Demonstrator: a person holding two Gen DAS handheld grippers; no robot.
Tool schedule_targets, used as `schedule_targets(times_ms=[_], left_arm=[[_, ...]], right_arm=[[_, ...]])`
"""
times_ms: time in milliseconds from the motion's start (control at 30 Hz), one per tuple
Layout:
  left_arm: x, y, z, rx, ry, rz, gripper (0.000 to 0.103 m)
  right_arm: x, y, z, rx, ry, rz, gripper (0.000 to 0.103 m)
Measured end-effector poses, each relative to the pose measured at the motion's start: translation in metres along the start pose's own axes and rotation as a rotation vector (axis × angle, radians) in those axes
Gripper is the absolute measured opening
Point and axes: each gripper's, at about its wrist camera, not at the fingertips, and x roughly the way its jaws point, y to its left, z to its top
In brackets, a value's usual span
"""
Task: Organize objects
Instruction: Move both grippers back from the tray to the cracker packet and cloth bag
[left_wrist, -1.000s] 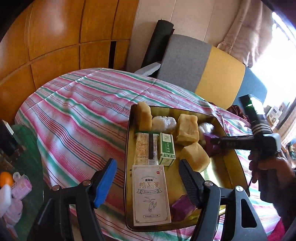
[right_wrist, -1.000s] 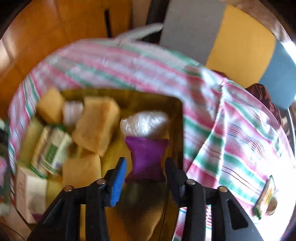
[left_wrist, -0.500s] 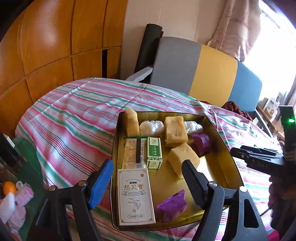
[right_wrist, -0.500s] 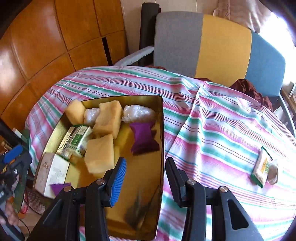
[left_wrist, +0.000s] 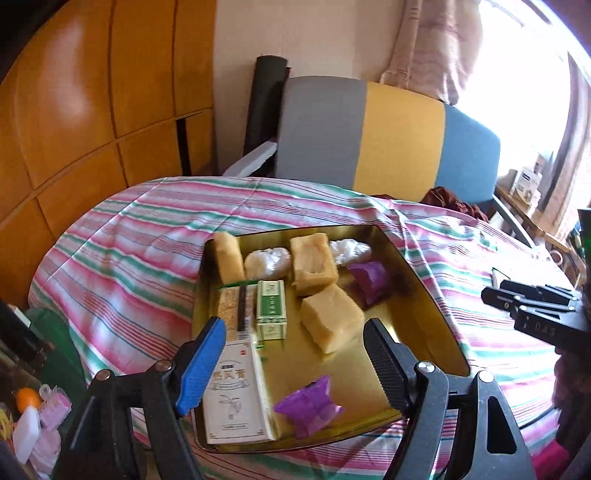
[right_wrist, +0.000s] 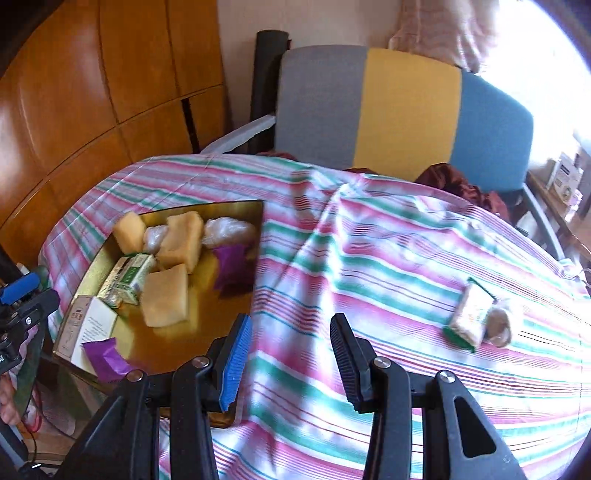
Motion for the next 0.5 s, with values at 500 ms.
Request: schedule_targets(times_ms=[500], left_arm=[[0.005,-0.075,0.008,0.154,0.012,-0.076,0.078]], right_arm=[[-0.016,-0.14,-0.013,0.166,-0.086,-0.279,0.044]])
